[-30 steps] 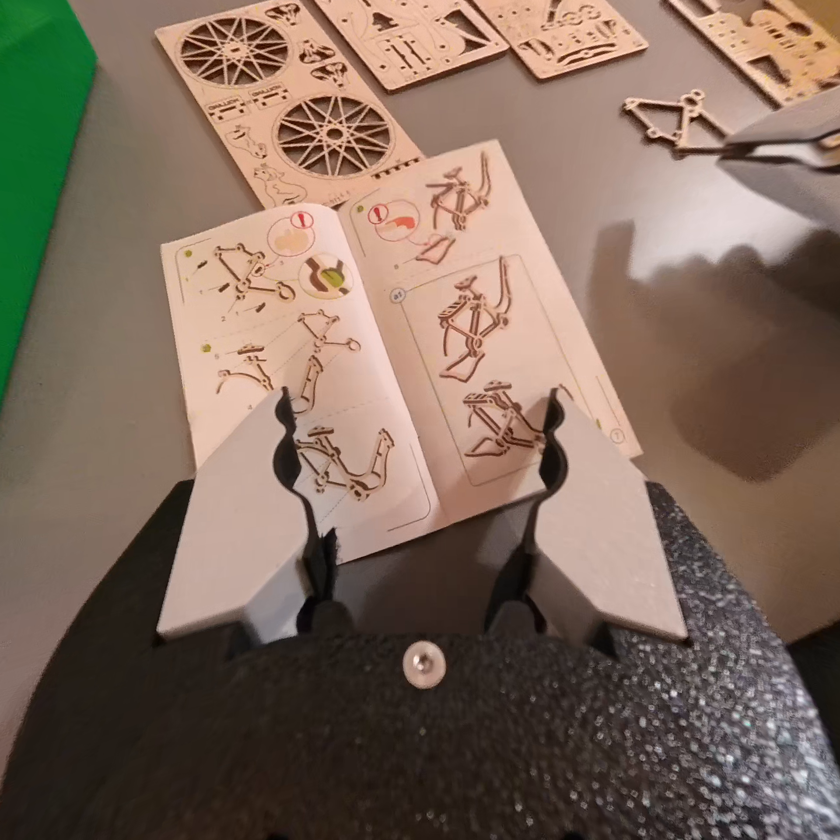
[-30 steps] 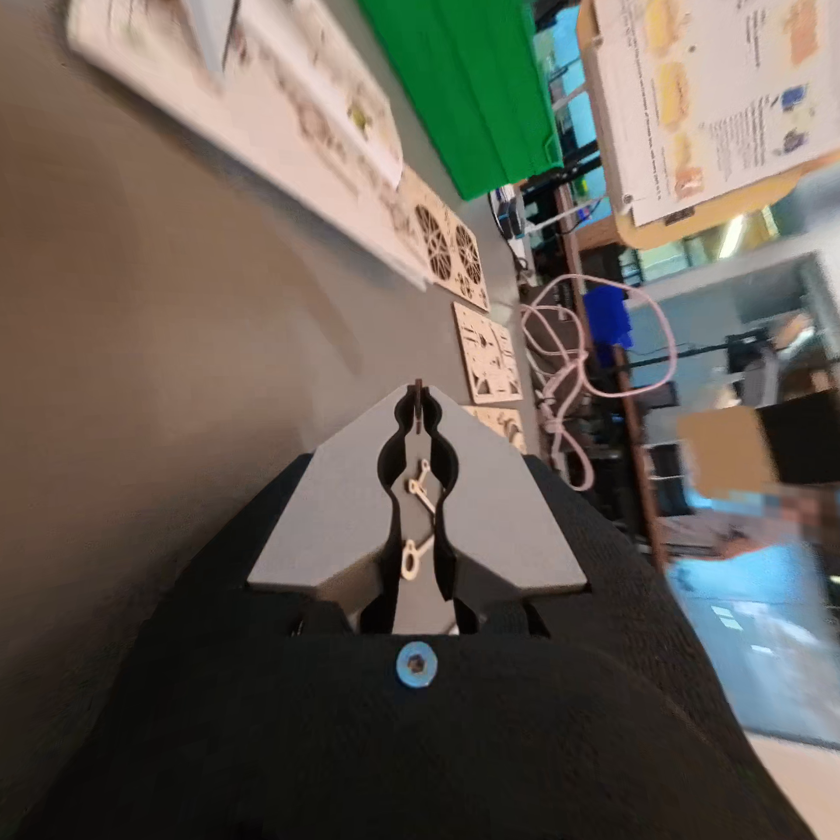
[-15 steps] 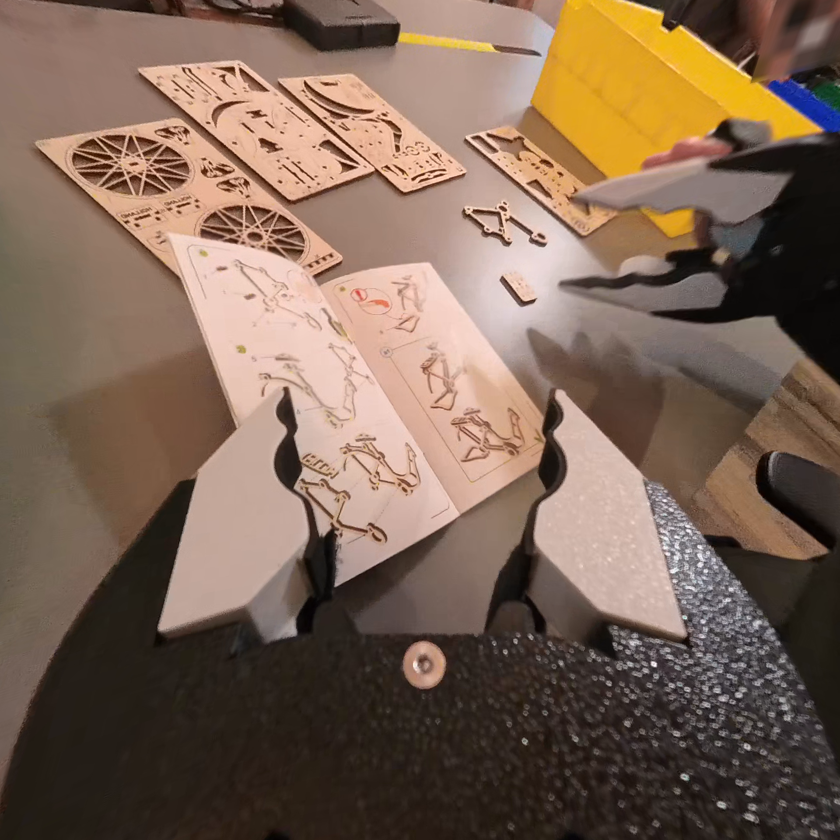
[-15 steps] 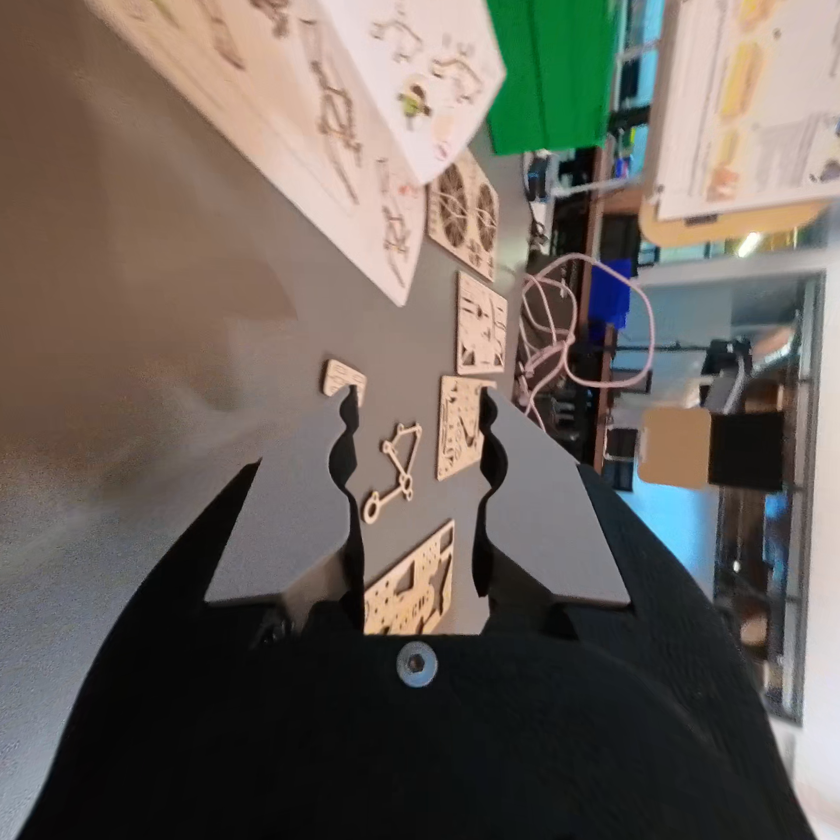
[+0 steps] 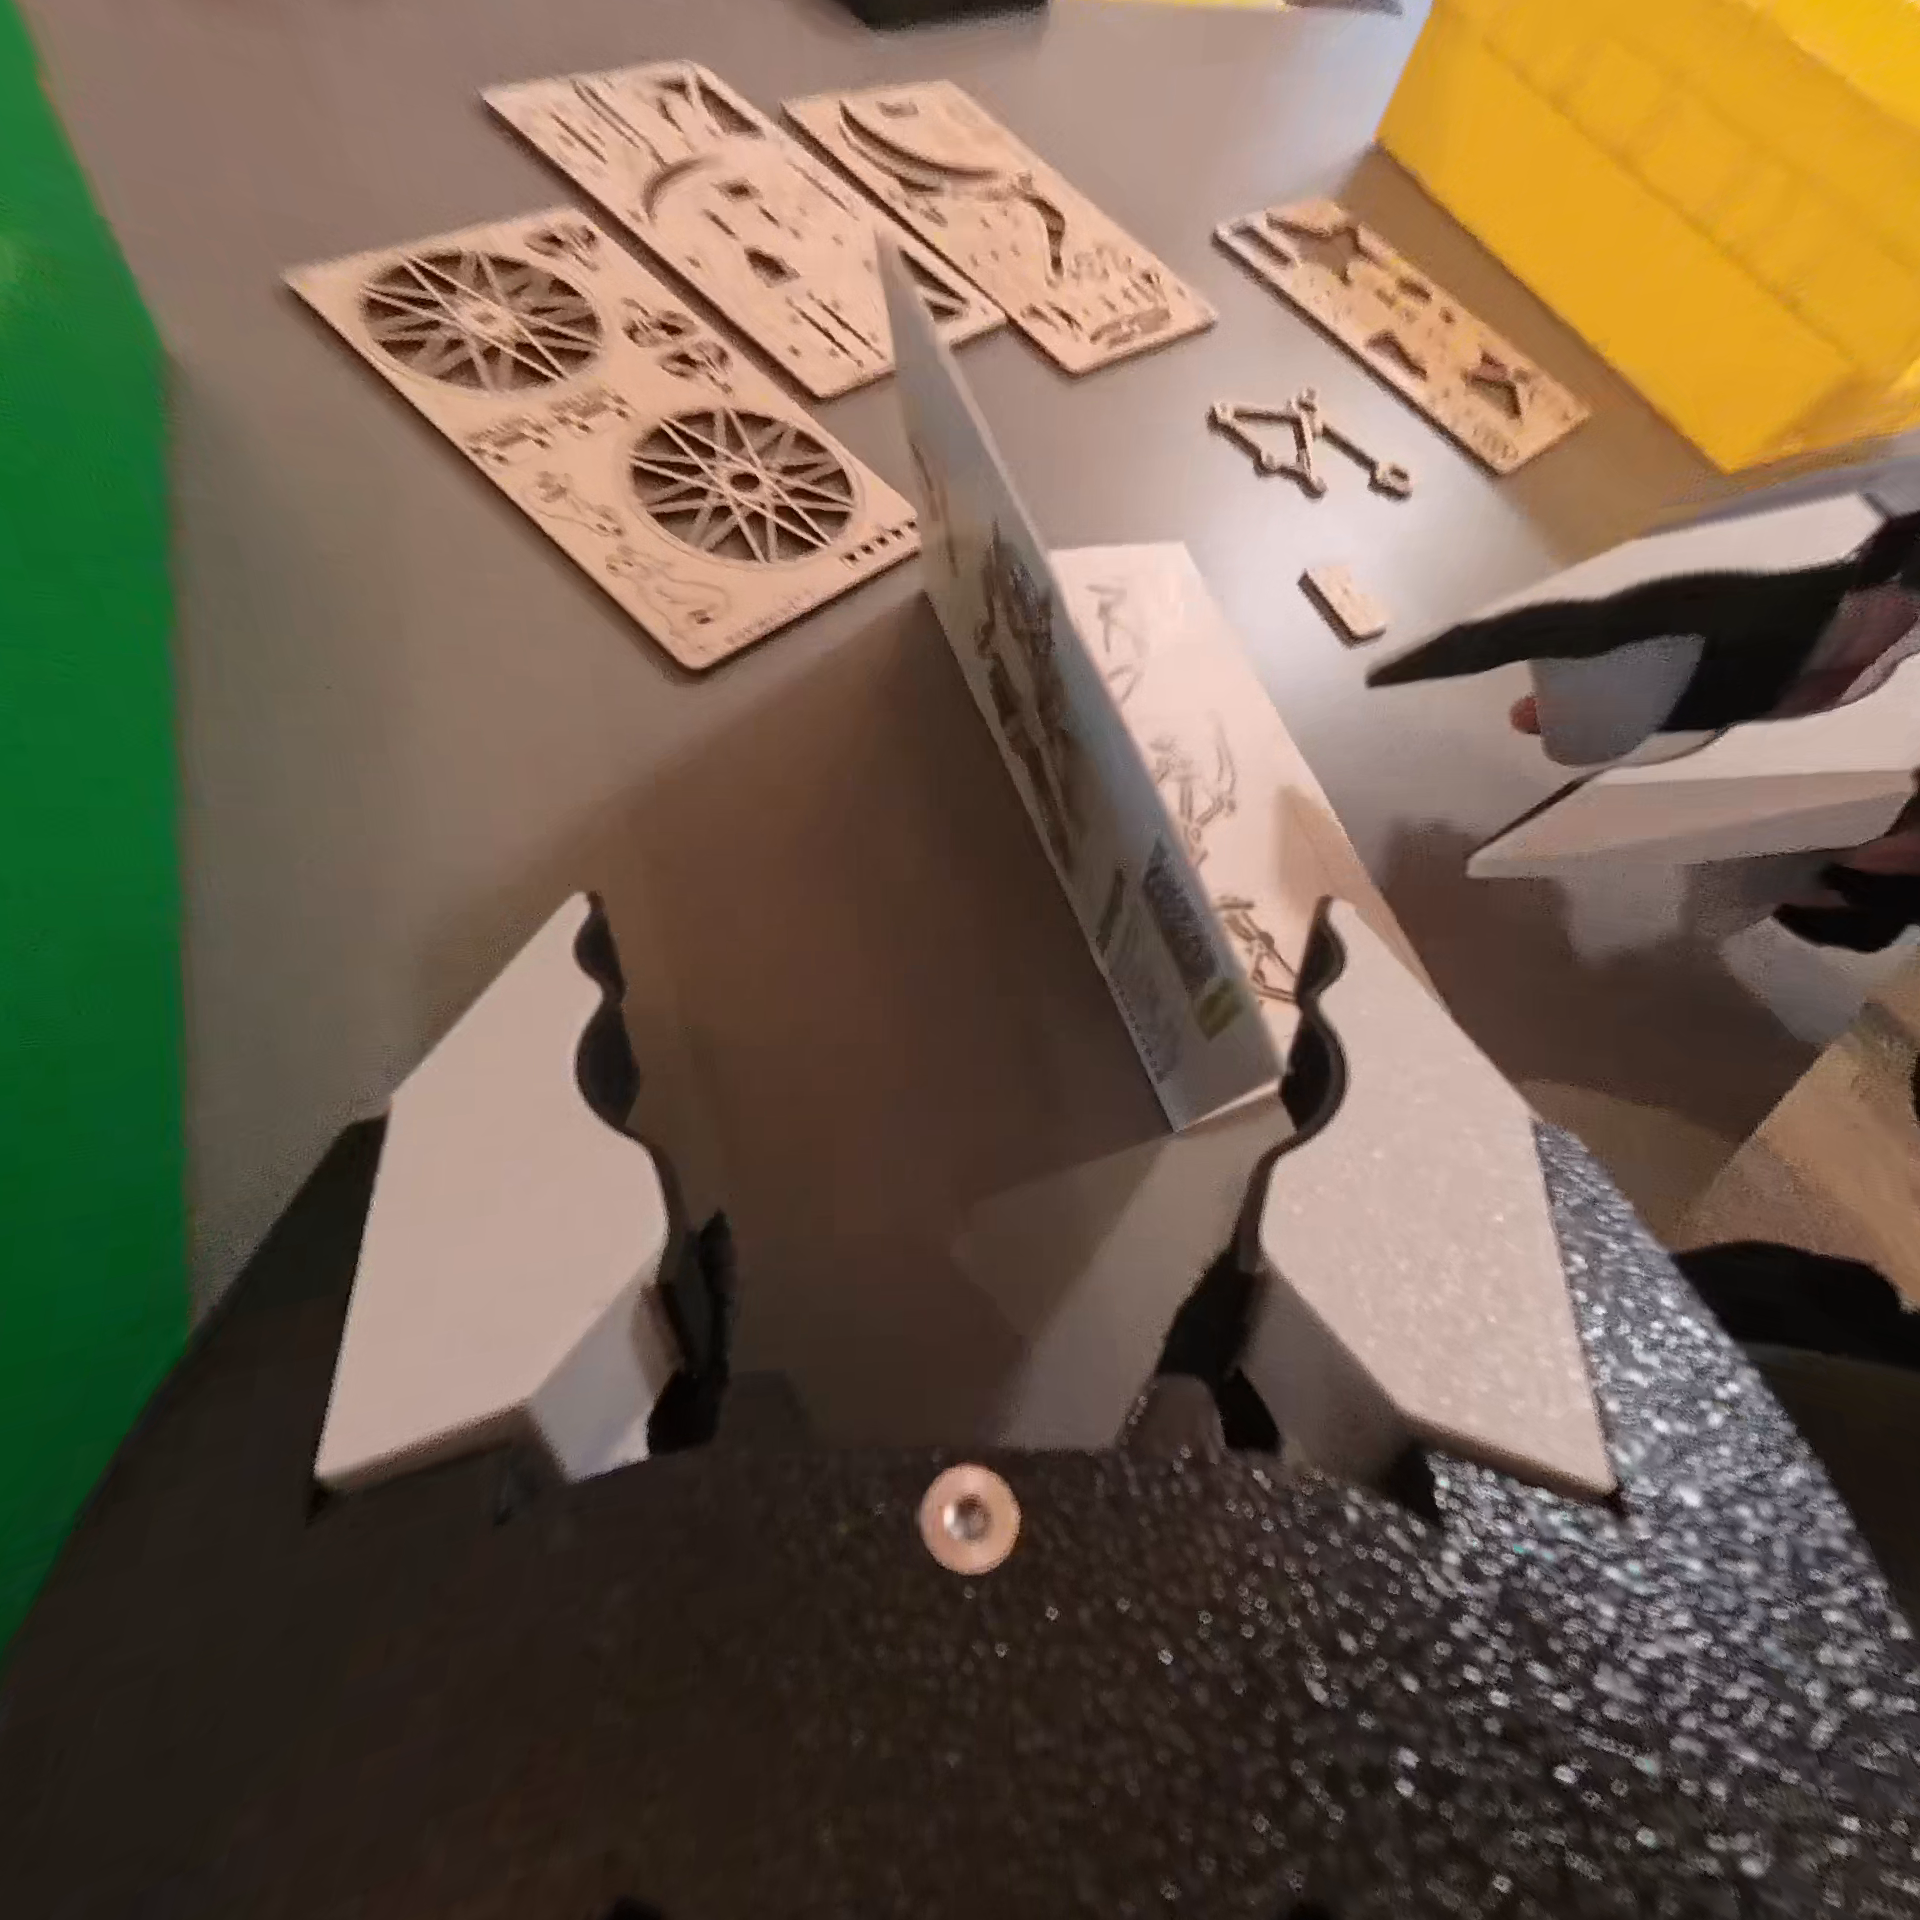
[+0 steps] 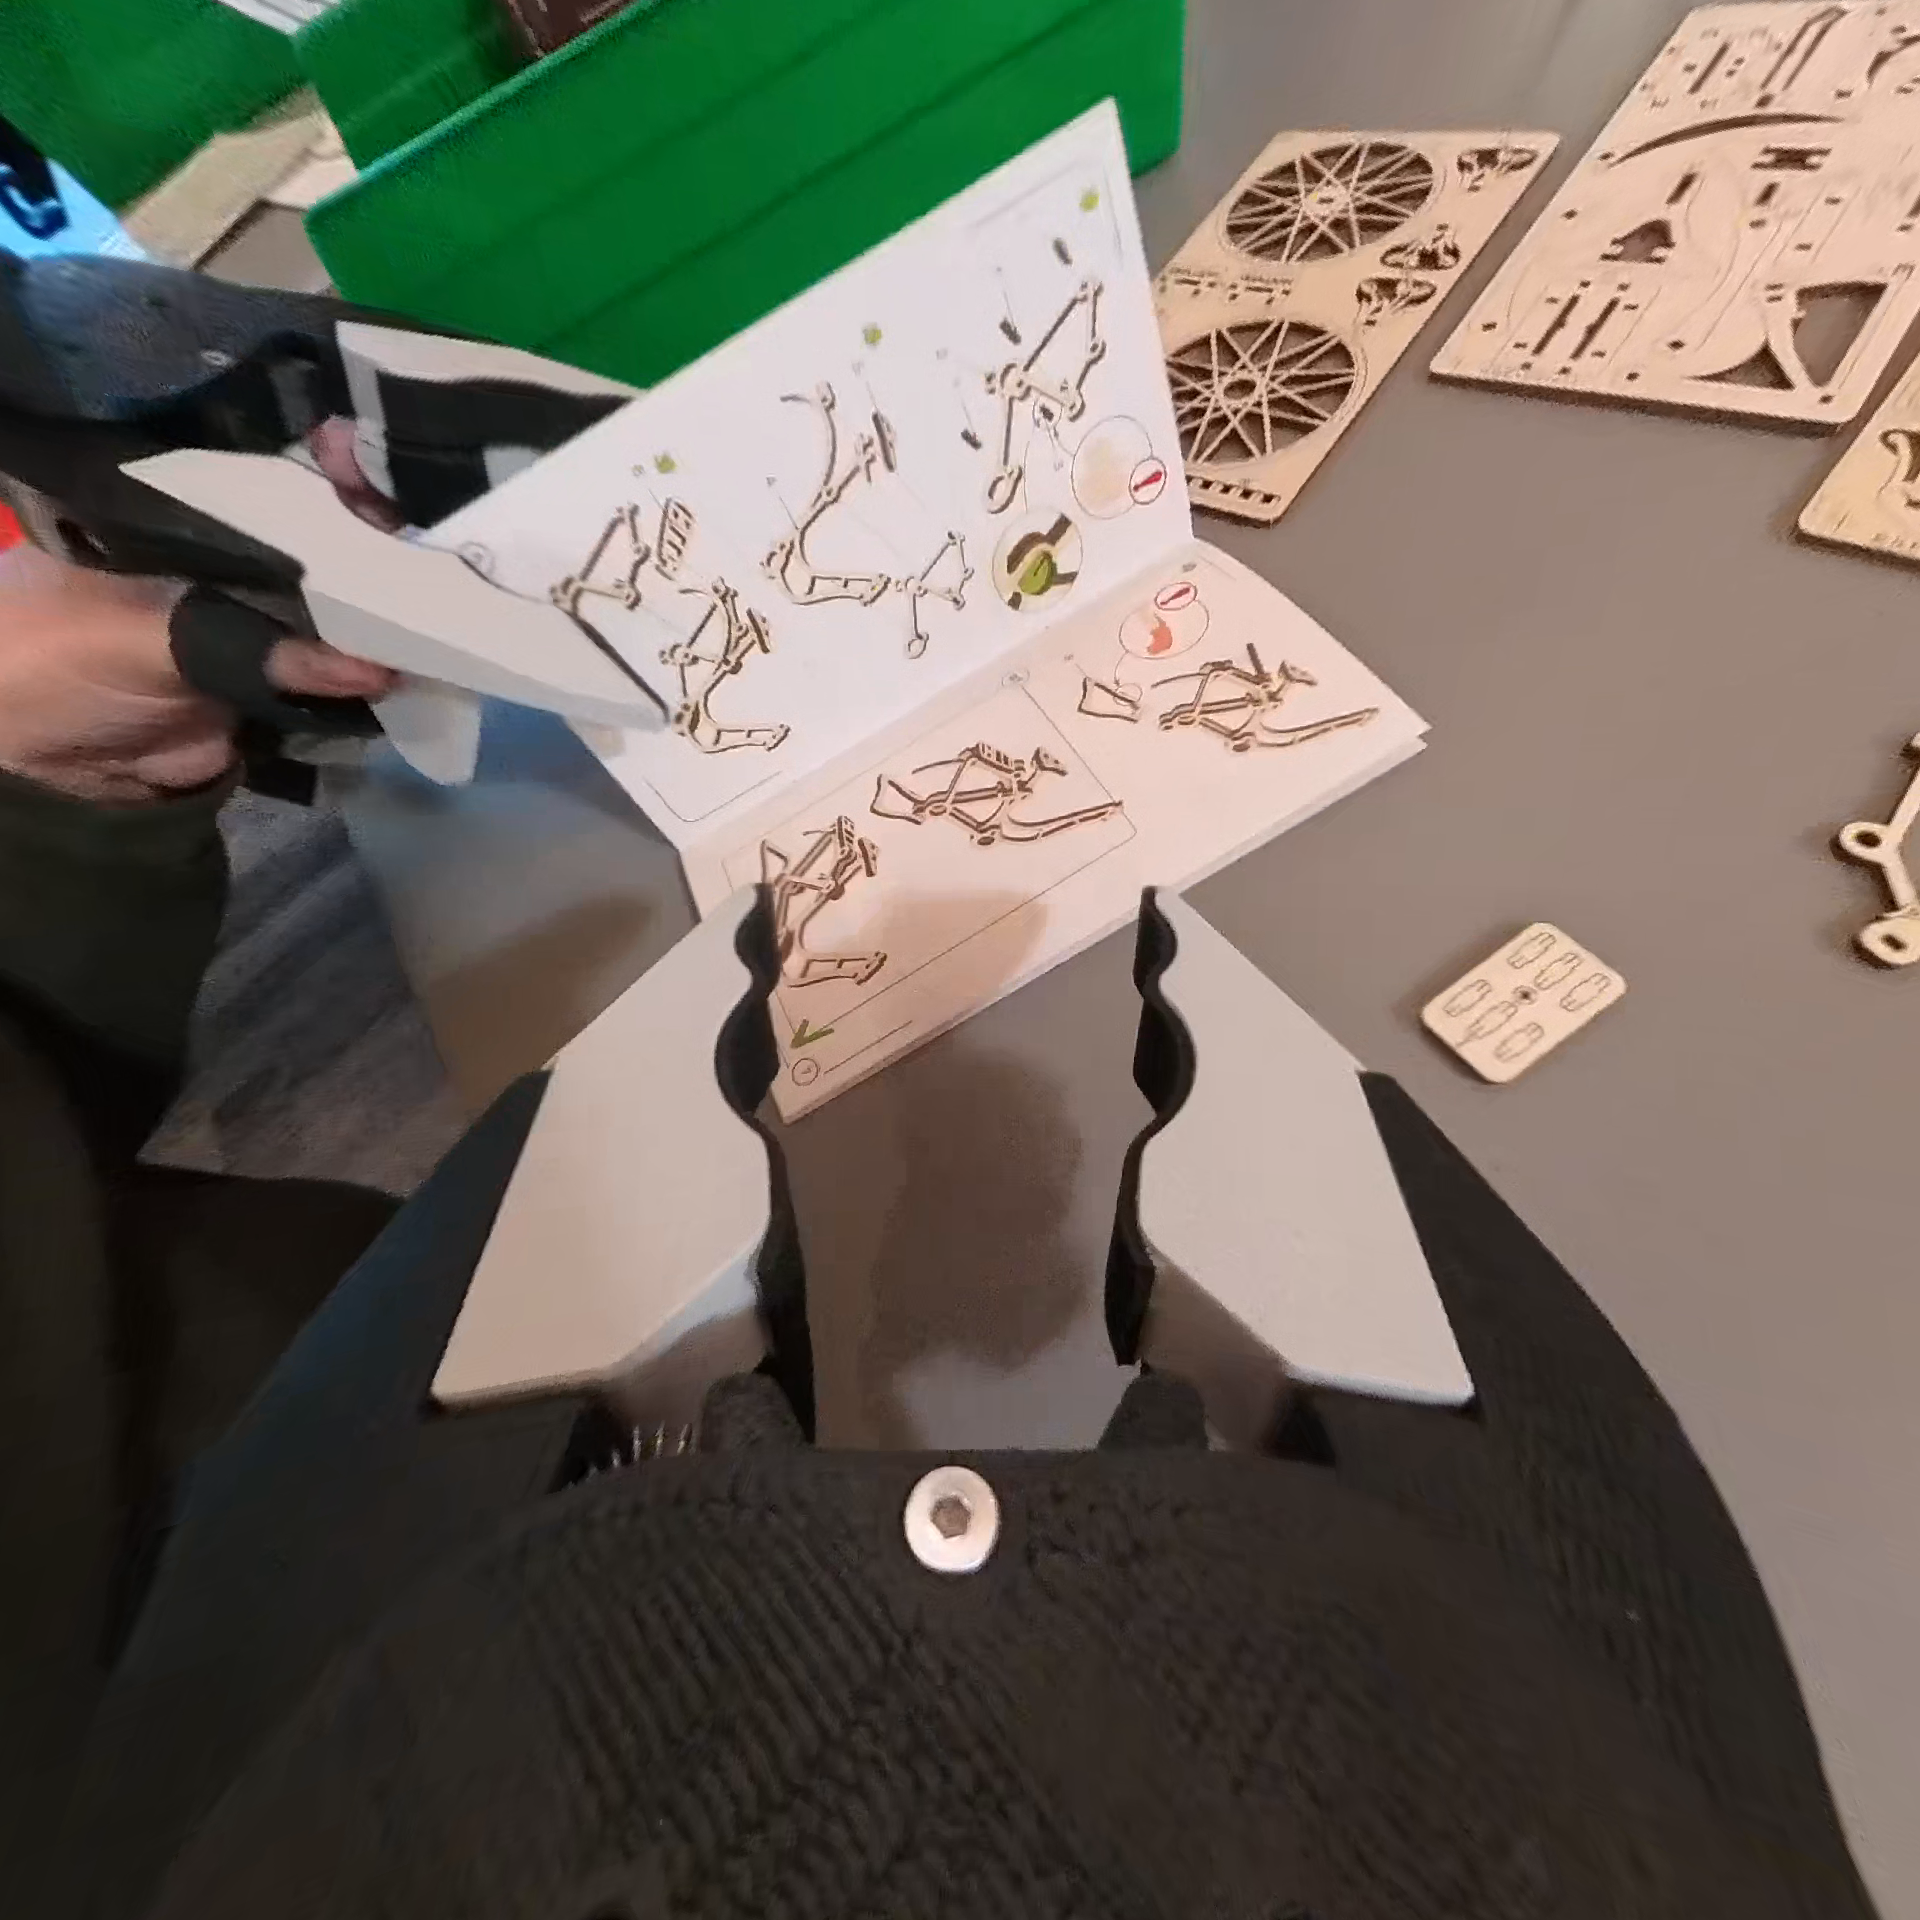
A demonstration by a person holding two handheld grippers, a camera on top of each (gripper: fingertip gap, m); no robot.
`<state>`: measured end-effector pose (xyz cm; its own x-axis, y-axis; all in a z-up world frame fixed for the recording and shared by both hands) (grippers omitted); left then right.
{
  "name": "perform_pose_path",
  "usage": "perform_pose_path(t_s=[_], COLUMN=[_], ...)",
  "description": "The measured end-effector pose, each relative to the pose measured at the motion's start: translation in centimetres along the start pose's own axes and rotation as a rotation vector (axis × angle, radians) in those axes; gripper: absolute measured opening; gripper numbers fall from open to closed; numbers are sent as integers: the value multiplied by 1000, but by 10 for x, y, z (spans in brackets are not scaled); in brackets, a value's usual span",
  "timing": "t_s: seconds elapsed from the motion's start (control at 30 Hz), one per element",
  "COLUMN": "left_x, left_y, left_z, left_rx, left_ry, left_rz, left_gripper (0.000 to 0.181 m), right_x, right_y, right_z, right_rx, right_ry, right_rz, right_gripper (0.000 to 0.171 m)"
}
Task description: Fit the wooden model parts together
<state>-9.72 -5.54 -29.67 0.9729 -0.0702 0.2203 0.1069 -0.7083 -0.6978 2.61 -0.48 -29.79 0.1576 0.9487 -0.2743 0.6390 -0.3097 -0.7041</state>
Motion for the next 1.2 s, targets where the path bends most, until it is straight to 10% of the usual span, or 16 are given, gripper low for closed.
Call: perform_pose_path(t_s=[0.27,0.43,0.63,0.83,0.93,1.2], left_x=[25,31,32,35,35,-22], left_y=[-9,-53,-88,-91,-88,-102], left_z=[10,-46,-131,-172,-180,-175], left_rx=[43,433,842,1053,1076,1031], left_ry=[113,81,112,94,124,21], left_rz=[150,248,193,184,174,-1], left_gripper=[0,0,0,0,0,14], right_x=[15,30,-17,-84,-90,-71], right_y=[-4,-35,-111,-168,-181,-236], right_z=[6,4,-2,-29,-33,-20], right_rx=[79,192,387,544,548,383], right_ry=[58,24,-456,-885,-861,-496], right_rz=[46,75,150,8,-150,-396], right_gripper=[73,91,95,45,0,0])
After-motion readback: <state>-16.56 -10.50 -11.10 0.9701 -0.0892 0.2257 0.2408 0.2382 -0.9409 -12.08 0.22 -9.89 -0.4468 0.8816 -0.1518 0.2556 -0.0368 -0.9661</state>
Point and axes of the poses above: each gripper's, where its closed fingertips meet, z out along the fingers, y out of its underside, x = y × z across the jaws, the point moved 2 cm from there along -z, back along the fingers, and after that the axes turned 11 degrees about -x, right-handed, at the moved point
